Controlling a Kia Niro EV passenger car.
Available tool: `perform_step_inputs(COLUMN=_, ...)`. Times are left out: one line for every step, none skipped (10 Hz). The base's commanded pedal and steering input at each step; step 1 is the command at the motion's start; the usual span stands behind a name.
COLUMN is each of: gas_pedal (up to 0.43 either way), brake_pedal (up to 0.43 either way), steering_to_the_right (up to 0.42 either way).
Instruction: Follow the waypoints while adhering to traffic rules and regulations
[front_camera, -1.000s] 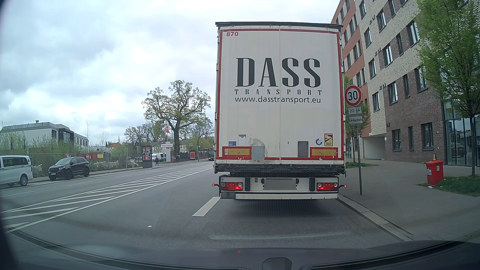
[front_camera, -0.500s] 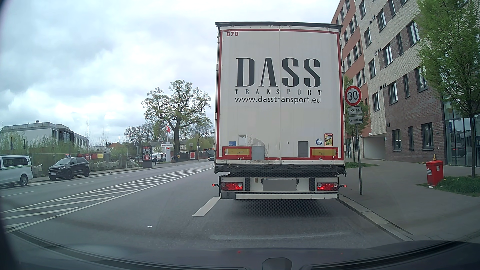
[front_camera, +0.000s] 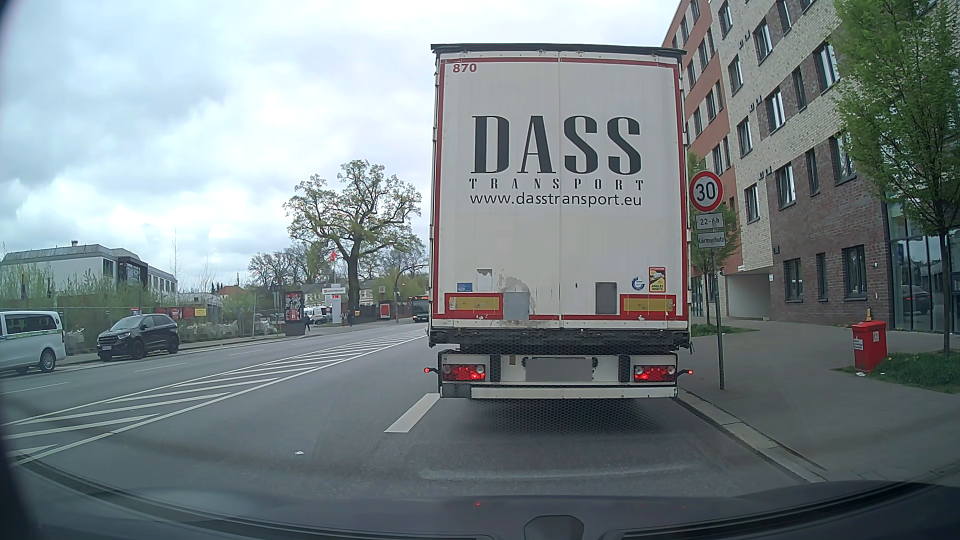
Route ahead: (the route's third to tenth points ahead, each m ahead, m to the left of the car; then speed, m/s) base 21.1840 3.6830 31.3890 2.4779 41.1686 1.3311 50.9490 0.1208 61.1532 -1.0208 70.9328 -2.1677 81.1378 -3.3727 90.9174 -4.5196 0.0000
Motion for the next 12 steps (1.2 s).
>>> perform_step_inputs(gas_pedal=0.000, brake_pedal=0.000, steering_to_the_right=0.014)
perform_step_inputs(gas_pedal=0.000, brake_pedal=0.000, steering_to_the_right=0.014)
perform_step_inputs(gas_pedal=0.000, brake_pedal=0.006, steering_to_the_right=0.014)
perform_step_inputs(gas_pedal=0.000, brake_pedal=0.006, steering_to_the_right=0.014)
perform_step_inputs(gas_pedal=0.000, brake_pedal=0.006, steering_to_the_right=0.014)
perform_step_inputs(gas_pedal=0.000, brake_pedal=0.000, steering_to_the_right=0.015)
perform_step_inputs(gas_pedal=0.000, brake_pedal=0.006, steering_to_the_right=0.014)
perform_step_inputs(gas_pedal=0.000, brake_pedal=0.006, steering_to_the_right=0.014)
perform_step_inputs(gas_pedal=0.000, brake_pedal=0.000, steering_to_the_right=0.014)
perform_step_inputs(gas_pedal=0.000, brake_pedal=0.000, steering_to_the_right=0.015)
perform_step_inputs(gas_pedal=0.000, brake_pedal=0.006, steering_to_the_right=0.014)
perform_step_inputs(gas_pedal=0.000, brake_pedal=0.000, steering_to_the_right=0.014)
